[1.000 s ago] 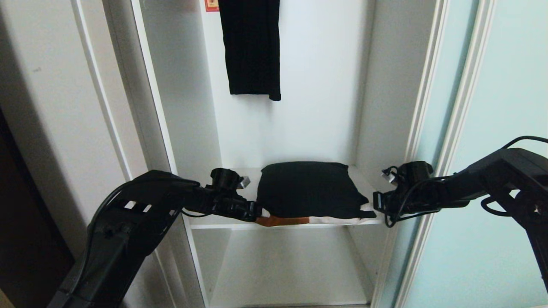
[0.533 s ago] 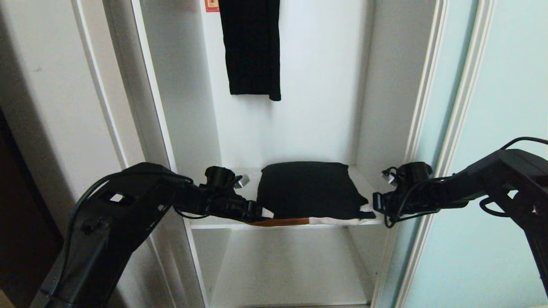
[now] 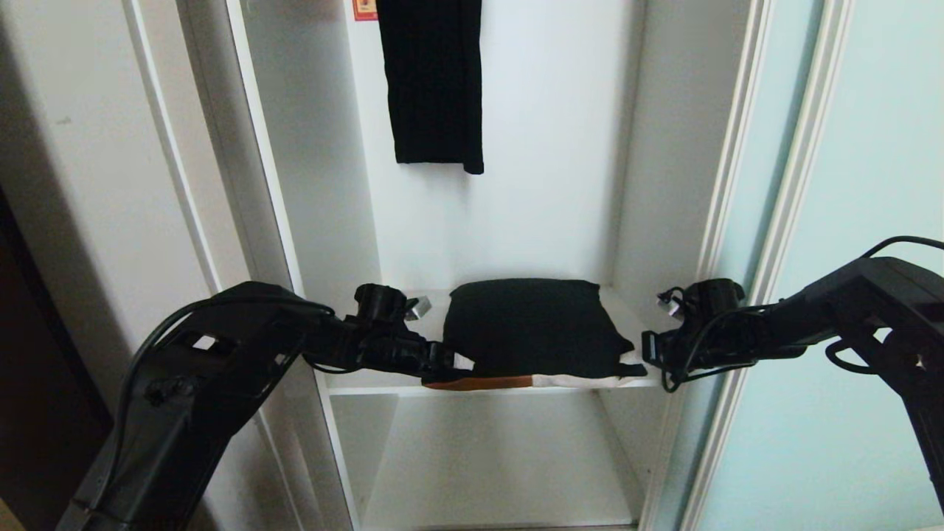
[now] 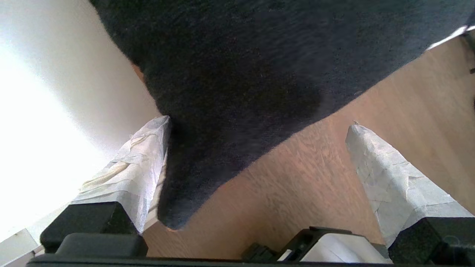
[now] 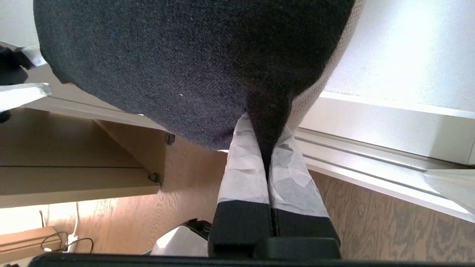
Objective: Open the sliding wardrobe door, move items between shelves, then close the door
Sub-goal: Place the pillow on the lower shelf
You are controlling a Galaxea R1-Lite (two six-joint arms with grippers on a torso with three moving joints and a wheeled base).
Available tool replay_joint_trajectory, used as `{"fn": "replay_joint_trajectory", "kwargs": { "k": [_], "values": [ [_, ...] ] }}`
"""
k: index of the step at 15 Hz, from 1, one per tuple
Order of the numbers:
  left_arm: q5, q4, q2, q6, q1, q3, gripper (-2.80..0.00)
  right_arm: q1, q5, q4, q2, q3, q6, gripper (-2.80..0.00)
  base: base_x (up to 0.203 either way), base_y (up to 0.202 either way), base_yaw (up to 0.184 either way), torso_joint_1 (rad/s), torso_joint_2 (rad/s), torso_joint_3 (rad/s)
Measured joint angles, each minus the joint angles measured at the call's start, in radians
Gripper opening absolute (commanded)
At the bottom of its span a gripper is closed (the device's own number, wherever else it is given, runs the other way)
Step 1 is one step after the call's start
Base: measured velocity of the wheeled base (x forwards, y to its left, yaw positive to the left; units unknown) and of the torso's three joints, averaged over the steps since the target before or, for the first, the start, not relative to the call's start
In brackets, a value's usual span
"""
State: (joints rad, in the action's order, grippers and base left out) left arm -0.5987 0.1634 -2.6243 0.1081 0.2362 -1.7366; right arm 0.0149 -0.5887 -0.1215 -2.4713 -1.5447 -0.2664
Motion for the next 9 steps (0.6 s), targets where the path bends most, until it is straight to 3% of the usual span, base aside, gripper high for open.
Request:
{"fn": "replay_joint_trajectory", "kwargs": {
  "k": [1, 2, 6, 9],
  "values": [
    [0.002, -0.007, -0.006, -0.001, 0.0, -0.004, 0.0, -0.001, 0.0, 0.0, 0.0, 0.0, 0.0, -2.8, 0.0, 0.0, 0.0, 0.0, 0.0, 0.0],
    [0.005, -0.008, -0.012, -0.004, 0.0, -0.006, -2.8, -0.003, 0.0, 0.0, 0.0, 0.0, -0.001, -2.8, 0.0, 0.0, 0.0, 0.0, 0.0, 0.0],
    [0.073, -0.001, -0.04, -0.007, 0.003, -0.027, -2.8, -0.004, 0.0, 0.0, 0.0, 0.0, -0.001, -2.8, 0.0, 0.0, 0.0, 0.0, 0.0, 0.0],
    [0.086, 0.0, -0.058, 0.0, 0.003, -0.052, -2.8, -0.005, 0.0, -0.001, 0.0, 0.001, 0.0, -2.8, 0.0, 0.0, 0.0, 0.0, 0.0, 0.0]
  ]
}}
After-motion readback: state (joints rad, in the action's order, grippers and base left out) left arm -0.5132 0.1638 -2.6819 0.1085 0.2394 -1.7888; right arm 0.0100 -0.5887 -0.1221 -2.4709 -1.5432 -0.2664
